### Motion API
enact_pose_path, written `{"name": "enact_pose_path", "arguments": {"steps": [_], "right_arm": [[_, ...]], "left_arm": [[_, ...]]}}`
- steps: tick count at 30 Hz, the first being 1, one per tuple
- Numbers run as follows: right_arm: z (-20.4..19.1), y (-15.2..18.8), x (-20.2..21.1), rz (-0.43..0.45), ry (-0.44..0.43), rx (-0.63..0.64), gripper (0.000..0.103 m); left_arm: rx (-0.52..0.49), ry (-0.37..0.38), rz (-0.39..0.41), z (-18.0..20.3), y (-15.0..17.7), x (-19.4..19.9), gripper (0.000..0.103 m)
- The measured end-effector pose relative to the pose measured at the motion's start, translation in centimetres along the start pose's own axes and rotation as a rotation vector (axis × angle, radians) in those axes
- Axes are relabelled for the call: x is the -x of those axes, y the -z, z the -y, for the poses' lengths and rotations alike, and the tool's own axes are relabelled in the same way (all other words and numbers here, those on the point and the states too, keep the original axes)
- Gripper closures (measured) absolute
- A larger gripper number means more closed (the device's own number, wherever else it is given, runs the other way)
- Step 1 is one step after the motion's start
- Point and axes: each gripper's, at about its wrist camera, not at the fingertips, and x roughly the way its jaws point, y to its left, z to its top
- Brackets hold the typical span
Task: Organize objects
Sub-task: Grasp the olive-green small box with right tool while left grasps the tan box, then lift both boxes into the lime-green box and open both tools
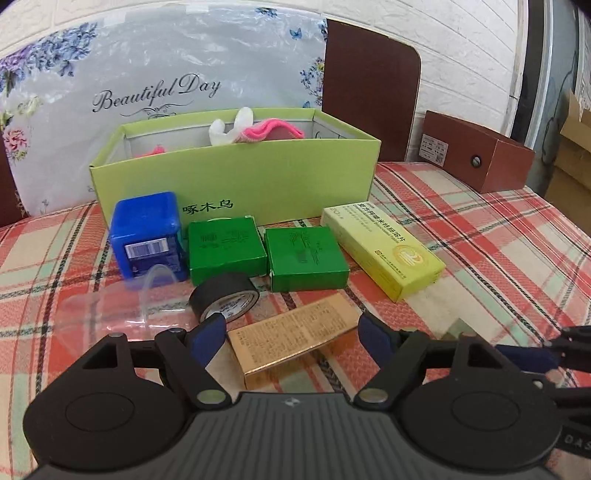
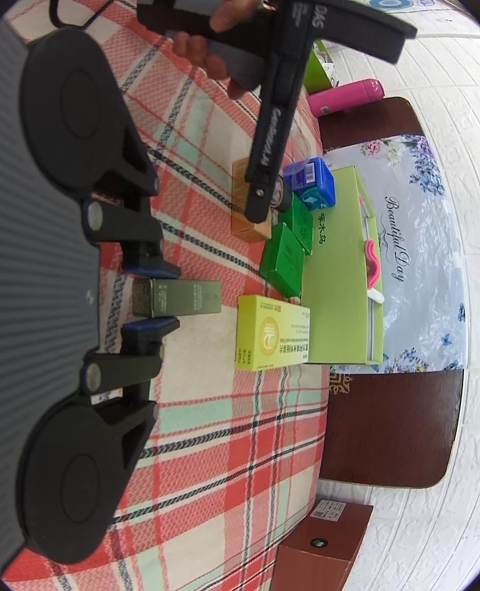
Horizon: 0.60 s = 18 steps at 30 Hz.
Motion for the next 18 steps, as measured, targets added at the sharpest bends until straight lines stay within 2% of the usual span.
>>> {"name": "enact_pose_path", "arguments": {"steps": [2, 3, 4, 5, 8, 11, 15, 17, 18], "right_arm": [[0.2, 0.1, 0.1, -0.001, 0.000, -0.013, 0.081], [0.3, 0.1, 0.2, 0.000, 0.001, -0.016, 0.081], [0.3, 0.1, 0.3, 0.001, 0.003, -0.017, 0.081], [0.3, 0.2, 0.3, 0.002, 0.004, -0.018, 0.081], [0.4, 0.3, 0.4, 0.001, 0.002, -0.027, 0.081], [0.5, 0.4, 0.4, 0.003, 0.000, -0.031, 0.081], [0.6, 0.4, 0.4, 0.004, -0.003, -0.046, 0.081], [0.6, 0.4, 0.3, 0.001, 0.002, -0.053, 0.081], [0.6, 0.4, 0.3, 0.001, 0.003, -0.056, 0.081]], "left_arm": [[-0.032, 0.007, -0.028, 0.4, 0.0, -0.6, 0.023], [-0.060, 0.007, -0.040, 0.7, 0.2, -0.7, 0.028], [-0.086, 0.014, -0.049, 1.0, 0.4, -0.7, 0.047], [-0.100, 0.033, -0.065, 1.3, 0.8, -0.6, 0.059], [-0.082, 0.075, -0.060, 1.8, 1.9, 0.7, 0.071], [-0.059, 0.115, -0.053, 2.3, 2.9, 2.0, 0.071], [-0.034, 0.061, -0.027, 2.9, 2.5, 2.4, 0.067], [-0.021, 0.040, -0.009, 3.1, 1.8, 2.1, 0.043], [-0.016, 0.029, -0.005, 3.2, 1.4, 1.8, 0.041]]}}
